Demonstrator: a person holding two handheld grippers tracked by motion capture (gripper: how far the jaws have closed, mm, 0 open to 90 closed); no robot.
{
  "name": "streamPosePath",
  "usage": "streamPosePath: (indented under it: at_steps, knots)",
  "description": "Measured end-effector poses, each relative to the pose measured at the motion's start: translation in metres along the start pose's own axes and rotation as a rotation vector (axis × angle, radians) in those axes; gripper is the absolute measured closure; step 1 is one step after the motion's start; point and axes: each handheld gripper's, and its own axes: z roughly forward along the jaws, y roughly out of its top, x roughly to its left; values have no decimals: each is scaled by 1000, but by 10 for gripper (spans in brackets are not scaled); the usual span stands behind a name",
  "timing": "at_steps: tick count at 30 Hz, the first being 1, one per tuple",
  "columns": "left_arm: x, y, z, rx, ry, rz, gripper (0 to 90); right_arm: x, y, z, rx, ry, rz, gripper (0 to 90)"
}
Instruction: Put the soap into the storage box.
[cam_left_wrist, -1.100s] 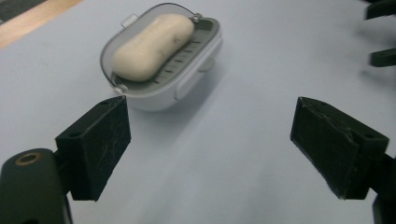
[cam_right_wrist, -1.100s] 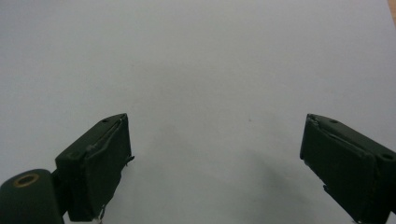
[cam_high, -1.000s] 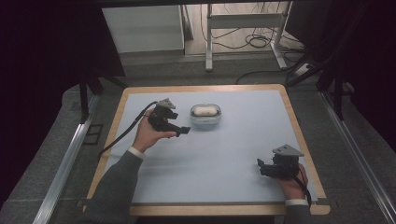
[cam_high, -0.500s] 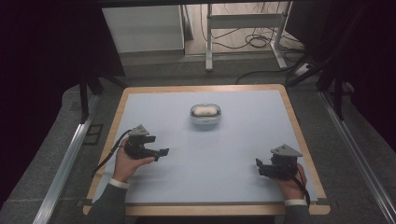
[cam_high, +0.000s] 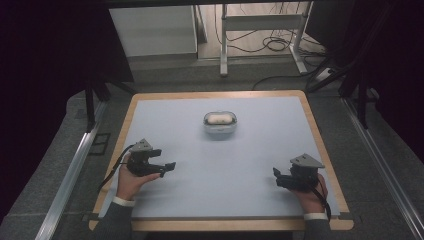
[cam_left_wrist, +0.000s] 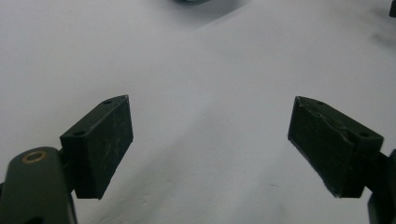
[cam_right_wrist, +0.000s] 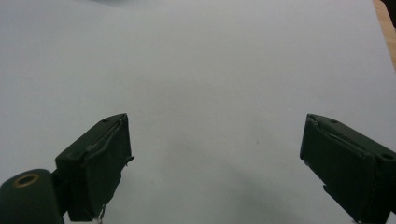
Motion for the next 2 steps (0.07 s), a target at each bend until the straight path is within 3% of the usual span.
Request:
streamPosePath:
  at_steps: [2]
  knots:
    - [1,0,1,6,6,0,141,1,2,0,-7,-1,-1,85]
